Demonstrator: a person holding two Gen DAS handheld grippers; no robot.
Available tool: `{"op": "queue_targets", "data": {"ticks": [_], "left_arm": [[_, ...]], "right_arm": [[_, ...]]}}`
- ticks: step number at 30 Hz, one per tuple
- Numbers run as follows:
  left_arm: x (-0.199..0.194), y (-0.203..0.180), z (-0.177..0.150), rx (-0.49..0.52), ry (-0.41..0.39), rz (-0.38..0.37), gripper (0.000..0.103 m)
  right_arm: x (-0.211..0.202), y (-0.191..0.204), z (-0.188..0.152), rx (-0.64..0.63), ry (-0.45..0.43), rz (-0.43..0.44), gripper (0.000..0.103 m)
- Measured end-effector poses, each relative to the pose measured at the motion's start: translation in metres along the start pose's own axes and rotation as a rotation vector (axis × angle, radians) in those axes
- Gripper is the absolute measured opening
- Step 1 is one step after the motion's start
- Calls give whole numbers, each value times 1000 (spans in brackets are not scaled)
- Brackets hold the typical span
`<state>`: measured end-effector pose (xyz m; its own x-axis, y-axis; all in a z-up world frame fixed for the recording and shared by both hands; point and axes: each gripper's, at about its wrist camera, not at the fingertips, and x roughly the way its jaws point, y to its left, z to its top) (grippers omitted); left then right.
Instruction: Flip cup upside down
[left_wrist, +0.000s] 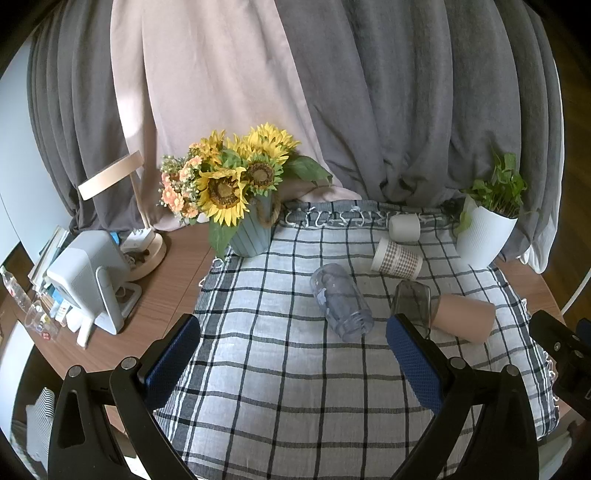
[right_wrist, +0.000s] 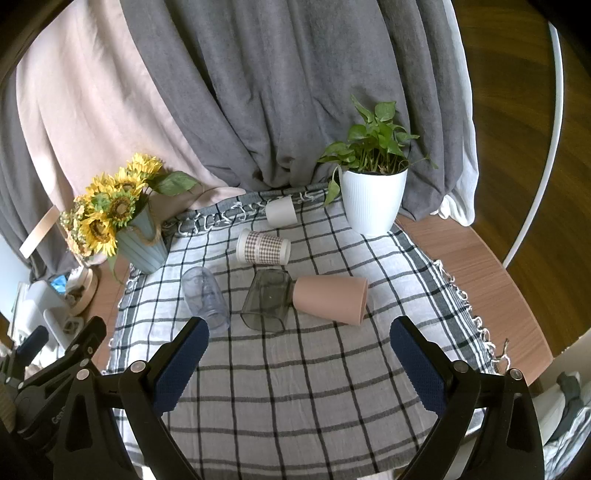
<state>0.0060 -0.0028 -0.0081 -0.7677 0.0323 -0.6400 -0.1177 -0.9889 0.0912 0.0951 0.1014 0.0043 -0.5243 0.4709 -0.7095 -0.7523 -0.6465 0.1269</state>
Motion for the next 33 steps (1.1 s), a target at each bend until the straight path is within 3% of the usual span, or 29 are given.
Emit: {"op": "queue_targets", "data": {"ticks": [31, 32, 33], "left_arm": [[-3, -2, 1, 23, -1, -26, 103], [-2, -2, 1, 107, -16, -132, 103], [-3, -2, 1, 108, -16, -131, 103]], "right_arm": [[0, -1, 1, 0, 0, -1, 99], [0, -1, 1, 0, 1, -1, 99], [0, -1, 1, -1, 2, -1, 99]]}}
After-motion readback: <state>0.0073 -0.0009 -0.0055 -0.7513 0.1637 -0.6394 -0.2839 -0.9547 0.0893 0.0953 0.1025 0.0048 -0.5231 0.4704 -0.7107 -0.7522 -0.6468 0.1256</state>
